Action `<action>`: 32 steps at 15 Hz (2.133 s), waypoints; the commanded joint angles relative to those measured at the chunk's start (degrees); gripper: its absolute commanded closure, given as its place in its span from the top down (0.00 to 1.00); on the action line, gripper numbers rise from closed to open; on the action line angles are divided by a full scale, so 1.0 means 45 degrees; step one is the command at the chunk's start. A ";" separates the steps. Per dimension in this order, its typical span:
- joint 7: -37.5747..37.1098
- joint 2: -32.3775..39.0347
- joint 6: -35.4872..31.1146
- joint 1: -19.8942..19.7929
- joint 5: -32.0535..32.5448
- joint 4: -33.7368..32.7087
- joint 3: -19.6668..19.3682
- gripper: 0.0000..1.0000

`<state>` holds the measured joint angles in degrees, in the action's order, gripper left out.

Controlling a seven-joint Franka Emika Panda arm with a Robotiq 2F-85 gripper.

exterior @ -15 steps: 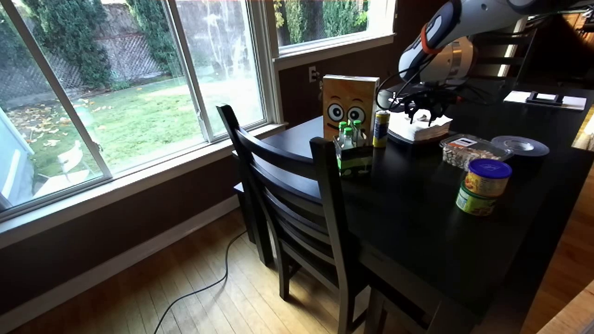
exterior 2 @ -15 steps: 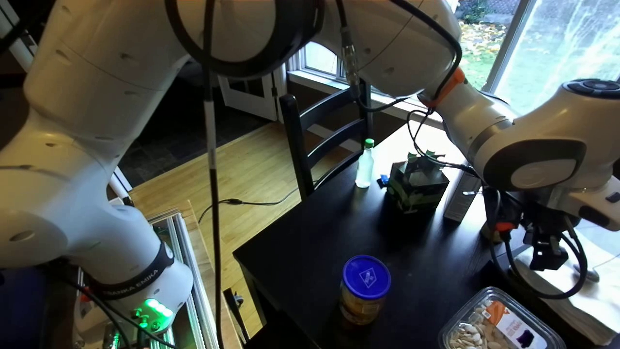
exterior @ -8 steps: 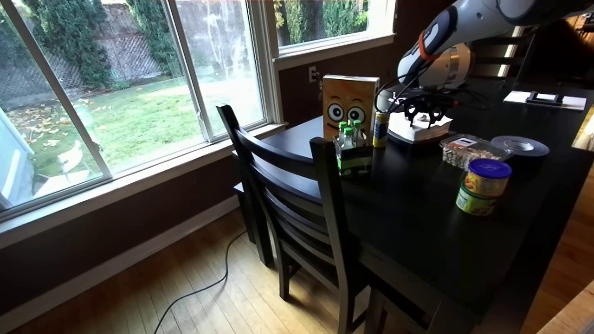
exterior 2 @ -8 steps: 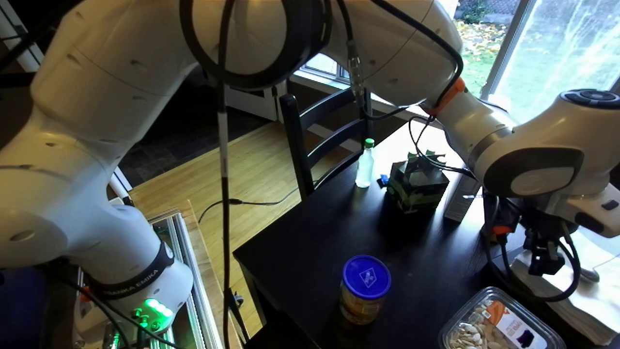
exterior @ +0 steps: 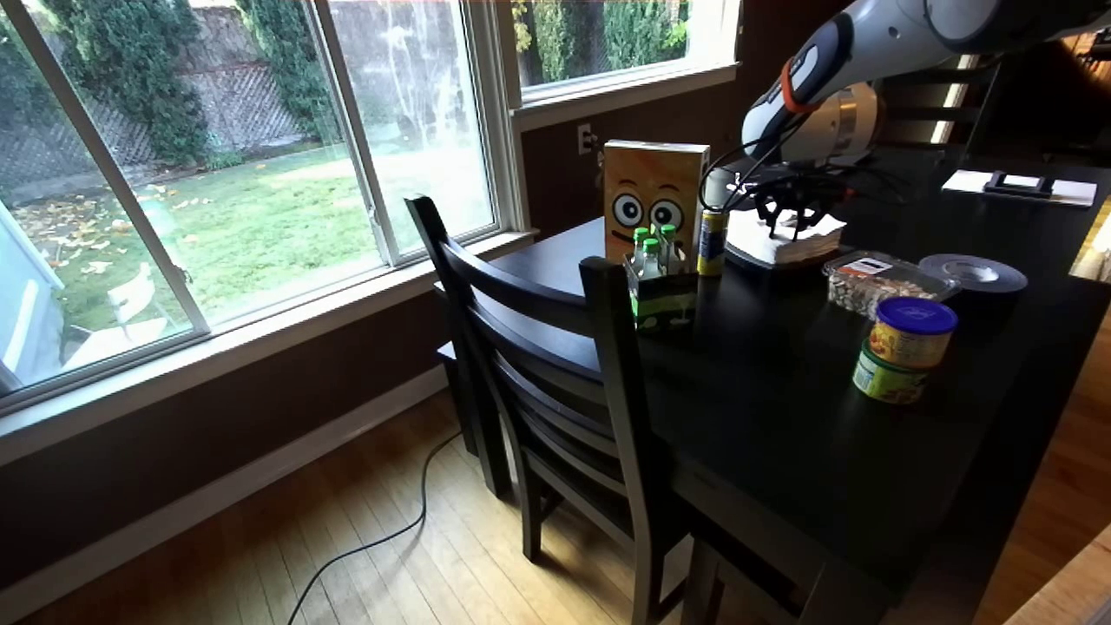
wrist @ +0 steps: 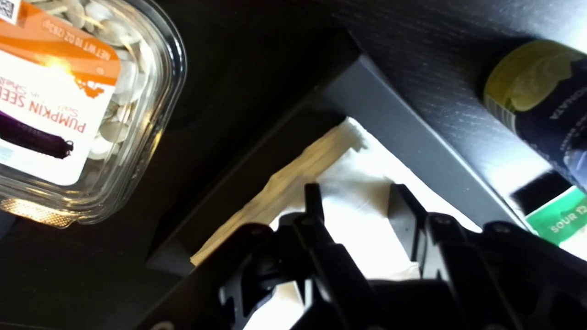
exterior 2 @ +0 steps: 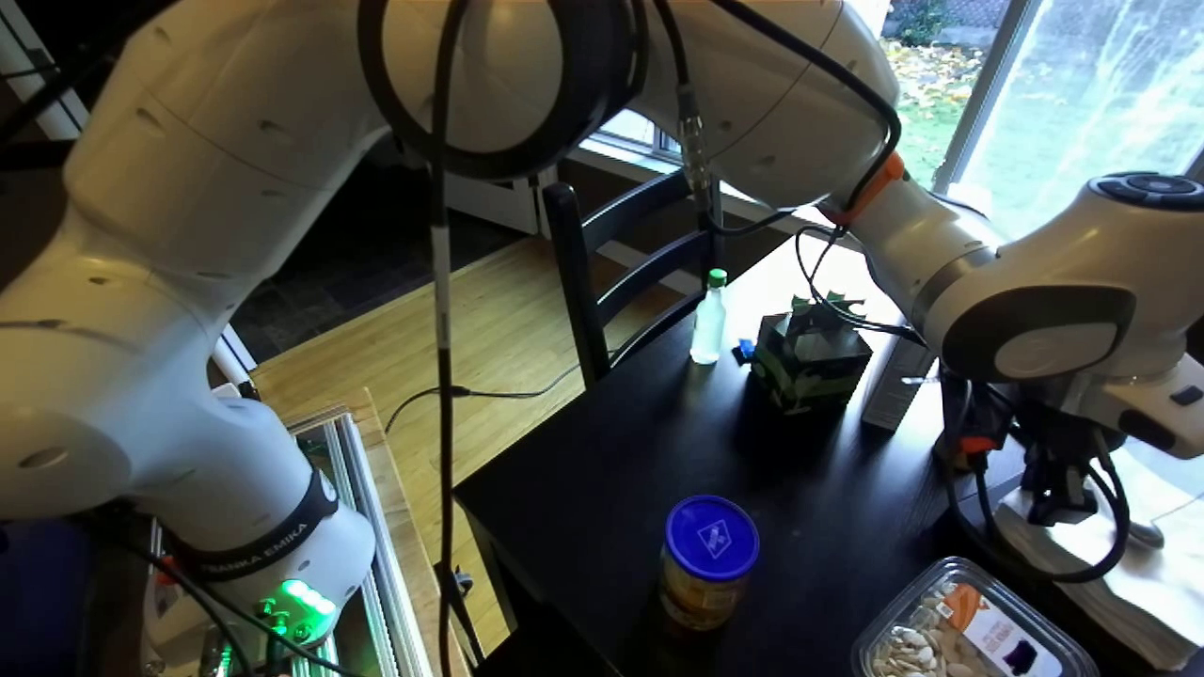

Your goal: Put one paper towel on the table

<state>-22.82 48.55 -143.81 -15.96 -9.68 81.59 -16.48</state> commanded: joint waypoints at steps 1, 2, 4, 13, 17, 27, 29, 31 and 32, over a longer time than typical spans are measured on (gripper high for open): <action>-0.0364 0.0406 0.0204 0.0017 0.0130 -0.0597 -0.0064 0.41; -0.0356 0.0418 0.0227 0.0016 0.0132 -0.0607 -0.0062 0.41; -0.0354 0.0436 0.0248 0.0006 0.0126 -0.0631 -0.0058 0.43; -0.0330 0.0461 0.0234 -0.0002 0.0120 -0.0673 -0.0036 0.23; -0.0326 0.0426 0.0202 0.0011 0.0125 -0.0640 -0.0040 0.22; -0.0269 0.0248 0.0152 0.0022 0.0130 -0.0547 -0.0035 0.20; -0.0265 0.0215 0.0118 0.0032 0.0129 -0.0500 -0.0034 0.18; -0.0269 0.0175 0.0089 0.0025 0.0113 -0.0479 -0.0034 0.15; -0.0268 0.0159 0.0088 0.0018 0.0105 -0.0472 -0.0032 0.15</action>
<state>-22.83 48.88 -143.80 -15.89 -9.68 80.69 -16.44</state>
